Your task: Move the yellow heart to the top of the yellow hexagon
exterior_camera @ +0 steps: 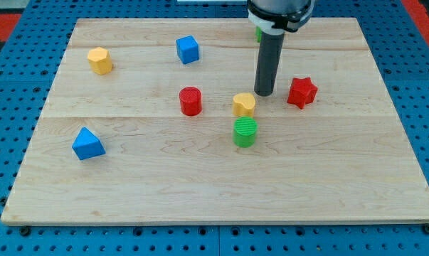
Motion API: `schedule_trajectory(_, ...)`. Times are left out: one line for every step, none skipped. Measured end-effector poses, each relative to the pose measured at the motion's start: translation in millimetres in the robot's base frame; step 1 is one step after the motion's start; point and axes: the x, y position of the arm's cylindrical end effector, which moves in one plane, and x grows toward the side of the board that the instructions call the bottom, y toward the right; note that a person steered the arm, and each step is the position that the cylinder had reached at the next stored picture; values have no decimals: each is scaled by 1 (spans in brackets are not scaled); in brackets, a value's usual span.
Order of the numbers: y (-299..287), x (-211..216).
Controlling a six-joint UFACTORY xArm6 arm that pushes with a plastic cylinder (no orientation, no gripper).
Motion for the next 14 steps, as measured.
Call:
schedule_trajectory(4, -15)
schedule_trajectory(37, -19)
schedule_trajectory(68, -17)
schedule_trajectory(84, -18)
schedule_trajectory(85, -55)
schedule_trajectory(128, -7)
schedule_trajectory(128, 49)
schedule_trajectory(72, 31)
schedule_trajectory(65, -10)
schedule_trajectory(35, -25)
schedule_trajectory(-48, -27)
schedule_trajectory(-82, -8)
schedule_trajectory(-67, 1)
schedule_trajectory(-71, 32)
